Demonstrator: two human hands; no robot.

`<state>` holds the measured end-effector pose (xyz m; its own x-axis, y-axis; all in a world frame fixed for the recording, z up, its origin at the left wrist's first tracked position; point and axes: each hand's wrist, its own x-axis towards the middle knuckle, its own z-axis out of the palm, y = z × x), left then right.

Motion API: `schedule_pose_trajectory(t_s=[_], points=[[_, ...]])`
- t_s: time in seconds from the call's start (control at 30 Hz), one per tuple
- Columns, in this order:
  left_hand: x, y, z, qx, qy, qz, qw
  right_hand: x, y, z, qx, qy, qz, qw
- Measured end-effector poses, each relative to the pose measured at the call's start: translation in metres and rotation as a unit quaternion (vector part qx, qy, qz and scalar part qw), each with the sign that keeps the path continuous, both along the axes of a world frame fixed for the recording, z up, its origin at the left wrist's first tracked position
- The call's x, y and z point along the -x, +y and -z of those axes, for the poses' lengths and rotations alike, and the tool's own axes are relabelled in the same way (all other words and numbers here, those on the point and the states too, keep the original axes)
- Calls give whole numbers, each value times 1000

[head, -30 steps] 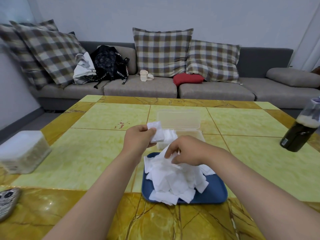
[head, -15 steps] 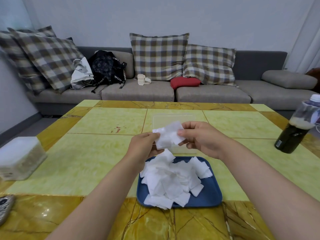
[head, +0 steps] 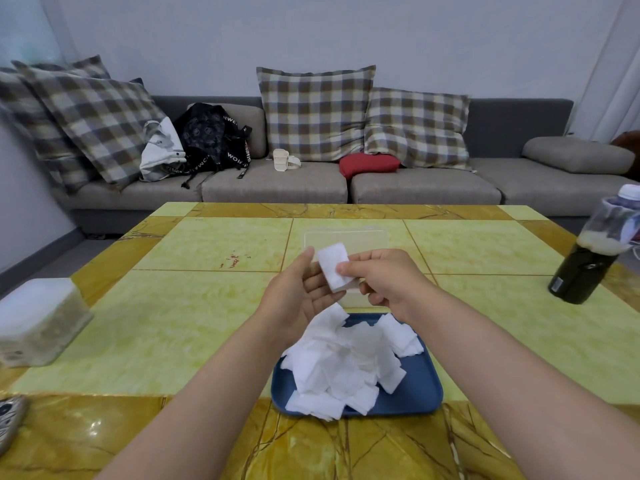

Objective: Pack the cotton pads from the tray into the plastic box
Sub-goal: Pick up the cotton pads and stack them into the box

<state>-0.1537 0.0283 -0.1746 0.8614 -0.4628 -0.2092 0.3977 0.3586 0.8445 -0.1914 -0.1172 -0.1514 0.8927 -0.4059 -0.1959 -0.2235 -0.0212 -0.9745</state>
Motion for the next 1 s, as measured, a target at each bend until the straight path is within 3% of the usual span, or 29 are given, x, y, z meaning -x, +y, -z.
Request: schedule_pose_trajectory(t_s=[0.13, 0.27, 0.33, 0.4, 0.47, 0.5, 0.63, 0.73, 0.83, 0.9, 1.0], points=[[-2, 2, 1, -64, -62, -4, 996, 3, 1, -3, 42, 7, -7, 999], [-11, 13, 5, -129, -74, -83, 985, 7, 1, -6, 162, -11, -60, 985], [-19, 21, 6, -140, -66, -131, 979, 12, 2, -6, 270, 2, -150, 951], [-24, 27, 7, -153, -68, -155, 974, 18, 5, -2, 360, 62, -262, 893], [-25, 30, 7, -167, -80, -160, 970, 18, 10, 5, 411, 107, -322, 846], [-24, 30, 7, -167, -81, -159, 970, 16, 9, 9, 418, 110, -325, 841], [-23, 27, 9, -171, -84, -139, 972, 13, 2, 9, 378, 96, -300, 870], [-22, 23, 9, -164, -66, -142, 974, 13, -10, 2, 313, 63, -224, 921], [-20, 21, 10, -153, -51, -138, 977, 11, -20, -6, 159, 23, -143, 977], [-17, 18, 10, -141, -48, -117, 982, 10, -20, -12, 14, -4, -124, 992], [-10, 10, 10, -120, -47, -74, 989, 11, -16, -14, -16, -8, -107, 994]])
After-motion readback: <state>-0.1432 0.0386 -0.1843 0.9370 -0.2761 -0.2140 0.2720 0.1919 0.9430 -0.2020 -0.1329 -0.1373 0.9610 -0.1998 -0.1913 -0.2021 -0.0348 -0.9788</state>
